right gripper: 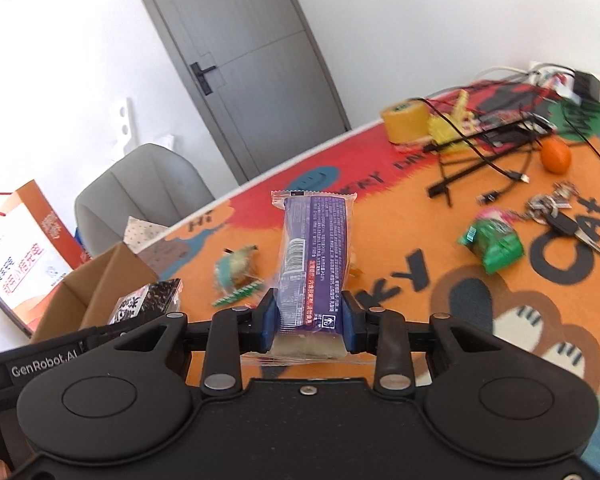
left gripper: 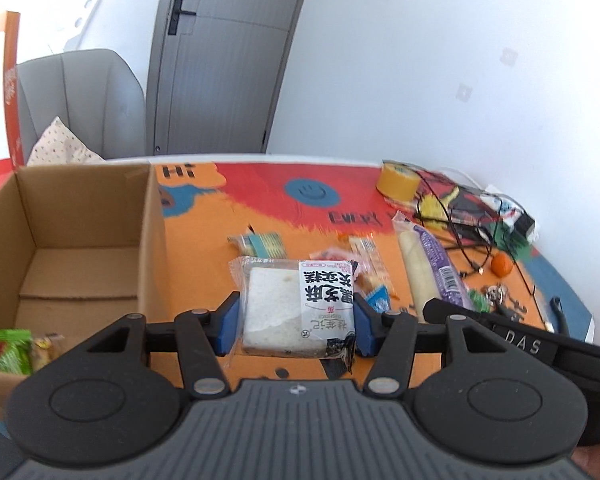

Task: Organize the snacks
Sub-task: 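Carry the bread packet in the left gripper to the box while the right gripper carries the purple bar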

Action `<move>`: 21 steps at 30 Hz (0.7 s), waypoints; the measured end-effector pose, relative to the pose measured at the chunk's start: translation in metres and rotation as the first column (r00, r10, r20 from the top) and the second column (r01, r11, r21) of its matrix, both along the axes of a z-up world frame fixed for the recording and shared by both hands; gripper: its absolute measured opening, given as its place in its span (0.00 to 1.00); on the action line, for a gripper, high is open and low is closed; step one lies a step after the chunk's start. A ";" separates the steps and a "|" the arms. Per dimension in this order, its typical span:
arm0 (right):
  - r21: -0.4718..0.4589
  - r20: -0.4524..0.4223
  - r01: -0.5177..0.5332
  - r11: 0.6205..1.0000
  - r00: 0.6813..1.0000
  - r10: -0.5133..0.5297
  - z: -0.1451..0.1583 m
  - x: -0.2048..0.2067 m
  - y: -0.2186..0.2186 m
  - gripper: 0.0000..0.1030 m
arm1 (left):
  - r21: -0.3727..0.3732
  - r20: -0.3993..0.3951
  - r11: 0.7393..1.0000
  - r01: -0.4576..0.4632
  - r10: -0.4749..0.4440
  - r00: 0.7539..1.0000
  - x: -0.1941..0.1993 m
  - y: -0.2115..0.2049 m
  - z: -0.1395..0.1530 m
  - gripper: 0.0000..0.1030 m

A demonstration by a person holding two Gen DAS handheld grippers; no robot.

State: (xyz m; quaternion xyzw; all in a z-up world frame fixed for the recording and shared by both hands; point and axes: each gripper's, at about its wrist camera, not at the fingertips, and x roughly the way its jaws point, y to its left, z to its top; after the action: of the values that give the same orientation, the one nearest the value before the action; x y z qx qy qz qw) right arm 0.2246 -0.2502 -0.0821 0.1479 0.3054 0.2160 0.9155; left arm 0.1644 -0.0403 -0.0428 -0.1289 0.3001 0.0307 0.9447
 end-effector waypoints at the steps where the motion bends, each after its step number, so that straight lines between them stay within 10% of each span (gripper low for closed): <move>1: 0.001 0.006 -0.010 1.000 1.000 0.010 0.003 0.000 0.004 0.31 | 0.000 0.008 1.000 -0.008 0.008 1.000 -0.001 0.003 0.003 0.53; 21: 0.017 0.071 -0.161 0.987 0.985 0.160 0.033 0.000 0.078 0.31 | 0.007 0.074 0.989 -0.149 0.149 0.986 -0.019 0.066 0.032 0.54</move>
State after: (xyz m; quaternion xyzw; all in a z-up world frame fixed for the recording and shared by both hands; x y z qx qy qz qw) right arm 0.2249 -0.1722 -0.0488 0.1259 0.2819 0.2976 0.9034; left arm 0.1459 0.0256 -0.0110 -0.1461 0.2547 0.0984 0.9508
